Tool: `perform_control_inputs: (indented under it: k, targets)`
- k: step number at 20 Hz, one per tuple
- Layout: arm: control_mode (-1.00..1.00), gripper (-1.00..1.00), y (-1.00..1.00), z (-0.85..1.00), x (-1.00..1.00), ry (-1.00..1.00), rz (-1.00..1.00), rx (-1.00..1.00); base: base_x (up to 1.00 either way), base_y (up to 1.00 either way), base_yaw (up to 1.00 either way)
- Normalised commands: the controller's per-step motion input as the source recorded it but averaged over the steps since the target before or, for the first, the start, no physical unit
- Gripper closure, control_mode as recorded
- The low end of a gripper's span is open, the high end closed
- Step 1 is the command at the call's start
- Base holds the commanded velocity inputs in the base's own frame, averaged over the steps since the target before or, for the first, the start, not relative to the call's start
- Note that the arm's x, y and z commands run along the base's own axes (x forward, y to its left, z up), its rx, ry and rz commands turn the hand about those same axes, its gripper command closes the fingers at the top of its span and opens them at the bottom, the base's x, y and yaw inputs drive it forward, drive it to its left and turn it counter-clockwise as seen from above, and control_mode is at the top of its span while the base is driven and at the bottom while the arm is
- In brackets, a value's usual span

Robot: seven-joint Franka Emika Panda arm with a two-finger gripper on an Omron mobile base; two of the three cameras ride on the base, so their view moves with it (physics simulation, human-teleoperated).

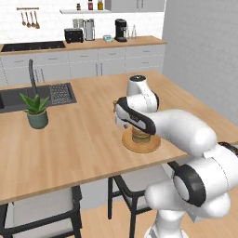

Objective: Take the strawberry from the fridge and place it on top of the pancake, located on the dining counter.

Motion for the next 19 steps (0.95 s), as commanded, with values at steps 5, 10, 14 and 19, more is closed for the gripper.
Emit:
perform_control_inputs:
  k: [5, 10, 14, 19]
  targets:
    - [-1.00, -1.00, 0.51, 0.00, -1.00, -0.02, 0.01, 0.00, 0.00, 0.00, 0.00]
    - [-1.00, -1.00, 0.34, -0.02, -1.00, 0.00, 0.00, 0.00, 0.00, 0.00, 0.00]
    - [-1.00, -1.00, 0.30, -0.10, -0.91, 0.00, 0.00, -0.05, 0.00, 0.00, 0.00]
    - [-1.00, -1.00, 0.26, -0.29, -0.52, 0.04, 0.00, -0.06, 0.00, 0.00, 0.00]
